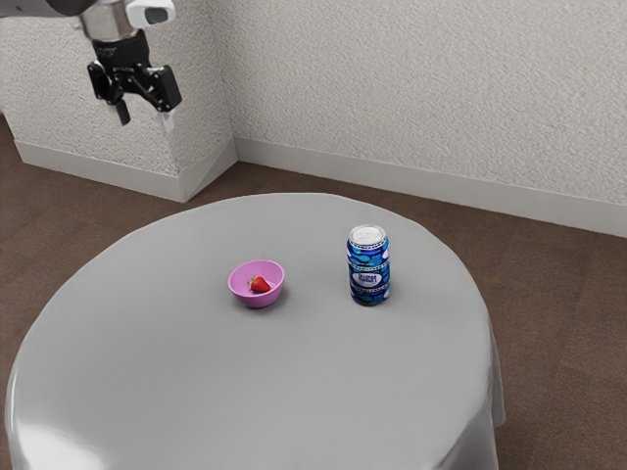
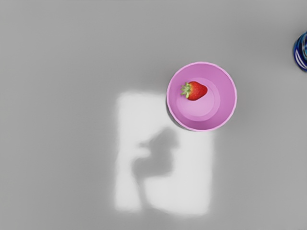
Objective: Take strawberry from the bowl
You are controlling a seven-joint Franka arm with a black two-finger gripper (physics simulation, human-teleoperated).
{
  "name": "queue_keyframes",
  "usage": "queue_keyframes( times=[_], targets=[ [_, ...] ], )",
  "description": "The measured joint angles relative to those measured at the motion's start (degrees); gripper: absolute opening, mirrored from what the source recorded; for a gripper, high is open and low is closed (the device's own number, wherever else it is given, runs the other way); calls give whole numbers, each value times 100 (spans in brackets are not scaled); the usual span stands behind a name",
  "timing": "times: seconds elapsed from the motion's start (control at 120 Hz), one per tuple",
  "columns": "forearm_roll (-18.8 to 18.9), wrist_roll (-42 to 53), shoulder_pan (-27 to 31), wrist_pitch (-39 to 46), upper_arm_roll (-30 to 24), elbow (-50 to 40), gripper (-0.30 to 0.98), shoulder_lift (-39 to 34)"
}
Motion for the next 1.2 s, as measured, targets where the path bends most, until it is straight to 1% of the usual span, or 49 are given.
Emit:
queue_keyframes(
  times=[0.158,0.292,0.375,0.475,0.592,0.717,0.825,0.992,1.2],
  targets=[
    [-19,8,-20,6,-28,-9,67,57],
    [-140,-351,-48,172,-34,-185,67,65],
    [-178,-1142,-180,303,-42,-278,67,73],
    [-187,-2288,-290,535,-45,-433,67,267],
    [-194,-3413,-395,1027,-38,-734,67,840],
    [-246,-4423,-479,1707,-36,-1126,67,1228],
    [-322,-5160,-487,2144,-36,-1173,66,1487],
    [-572,-6071,-460,2572,-24,-1144,66,1859],
    [-638,-7062,-439,2908,-11,-1274,66,2088]
  ],
)
